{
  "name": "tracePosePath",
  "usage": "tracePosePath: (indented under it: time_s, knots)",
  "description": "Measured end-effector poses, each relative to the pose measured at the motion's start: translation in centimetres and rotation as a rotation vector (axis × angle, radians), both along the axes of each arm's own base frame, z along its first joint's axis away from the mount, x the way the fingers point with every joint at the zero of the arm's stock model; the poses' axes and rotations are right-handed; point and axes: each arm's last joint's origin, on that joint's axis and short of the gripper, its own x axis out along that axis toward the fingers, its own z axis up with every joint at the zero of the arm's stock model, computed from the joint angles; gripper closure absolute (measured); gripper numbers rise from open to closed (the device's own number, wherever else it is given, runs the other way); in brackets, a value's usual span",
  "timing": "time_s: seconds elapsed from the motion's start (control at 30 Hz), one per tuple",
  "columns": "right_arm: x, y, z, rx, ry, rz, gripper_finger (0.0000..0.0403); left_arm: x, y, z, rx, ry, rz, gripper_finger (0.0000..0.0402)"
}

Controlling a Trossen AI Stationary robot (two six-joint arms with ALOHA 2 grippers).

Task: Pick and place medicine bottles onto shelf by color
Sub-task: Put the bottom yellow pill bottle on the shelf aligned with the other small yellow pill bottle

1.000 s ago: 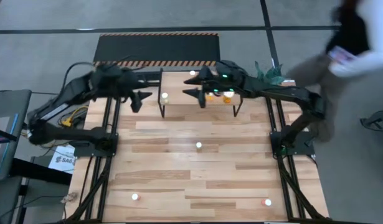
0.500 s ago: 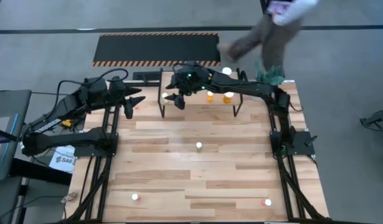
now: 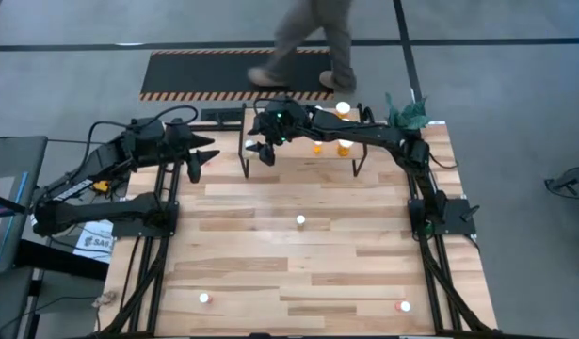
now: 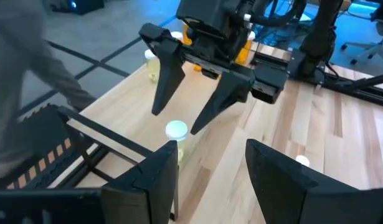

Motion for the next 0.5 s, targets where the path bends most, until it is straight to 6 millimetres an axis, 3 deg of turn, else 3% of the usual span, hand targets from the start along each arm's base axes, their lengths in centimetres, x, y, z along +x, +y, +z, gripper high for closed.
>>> tracePosePath:
  time_s: [0.5]
  knots:
    - [0.5,-0.3,-1.8,0.022,0.042,-0.027,0.0131,0.0,0.0,0.0,0.003,0.003,-0.005,0.0226]
